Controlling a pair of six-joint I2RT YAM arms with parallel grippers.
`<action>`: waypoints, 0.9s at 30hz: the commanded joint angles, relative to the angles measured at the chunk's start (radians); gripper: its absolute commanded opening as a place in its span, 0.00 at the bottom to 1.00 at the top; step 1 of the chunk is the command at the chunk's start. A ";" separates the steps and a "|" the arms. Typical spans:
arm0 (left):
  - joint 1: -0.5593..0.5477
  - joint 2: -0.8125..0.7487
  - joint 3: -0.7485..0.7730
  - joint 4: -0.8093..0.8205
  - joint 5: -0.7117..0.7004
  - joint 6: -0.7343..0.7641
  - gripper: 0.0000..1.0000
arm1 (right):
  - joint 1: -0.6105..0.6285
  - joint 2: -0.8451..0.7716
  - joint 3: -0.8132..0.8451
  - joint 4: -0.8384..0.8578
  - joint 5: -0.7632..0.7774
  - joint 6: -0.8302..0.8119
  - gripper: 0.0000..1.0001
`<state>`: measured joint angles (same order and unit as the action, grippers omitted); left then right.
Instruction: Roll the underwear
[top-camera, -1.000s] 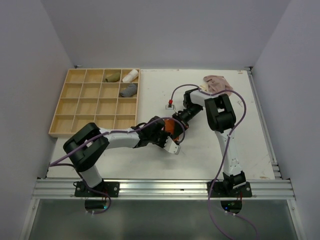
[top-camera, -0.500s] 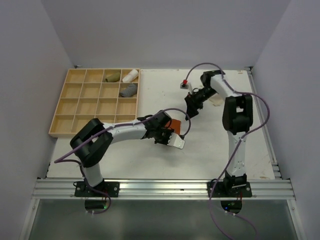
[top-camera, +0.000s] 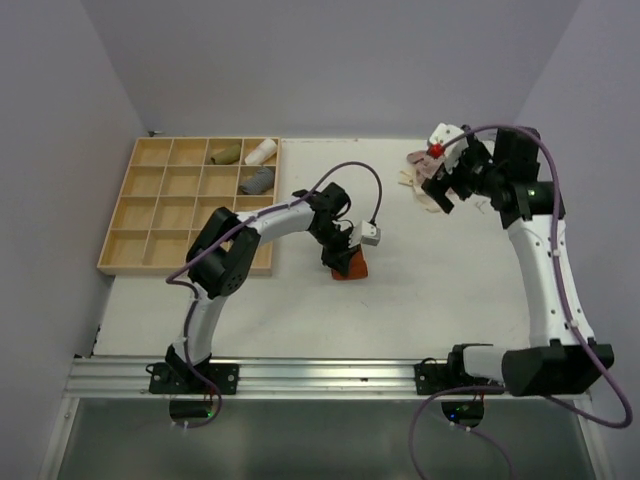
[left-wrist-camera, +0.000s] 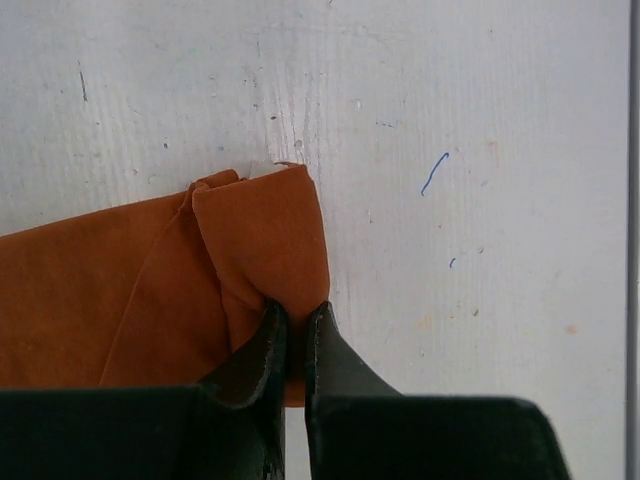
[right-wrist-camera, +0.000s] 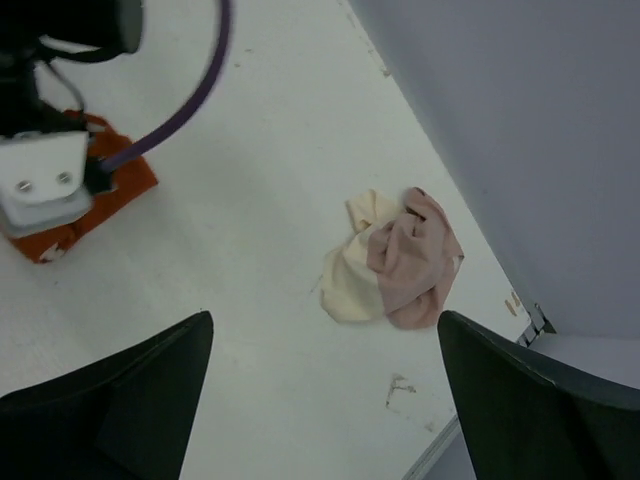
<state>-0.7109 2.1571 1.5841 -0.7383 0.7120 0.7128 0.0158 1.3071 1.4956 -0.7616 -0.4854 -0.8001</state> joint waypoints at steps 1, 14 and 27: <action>0.039 0.188 0.032 -0.185 -0.071 -0.035 0.00 | 0.079 -0.080 -0.154 -0.132 -0.001 -0.236 0.99; 0.065 0.330 0.149 -0.268 -0.013 -0.035 0.02 | 0.483 -0.015 -0.637 0.211 -0.074 -0.389 0.87; 0.074 0.333 0.123 -0.214 -0.055 -0.053 0.07 | 0.553 0.282 -0.586 0.352 -0.064 -0.389 0.73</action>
<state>-0.6273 2.3505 1.7931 -0.9489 0.9485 0.6281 0.5518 1.5703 0.8753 -0.4866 -0.5190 -1.1637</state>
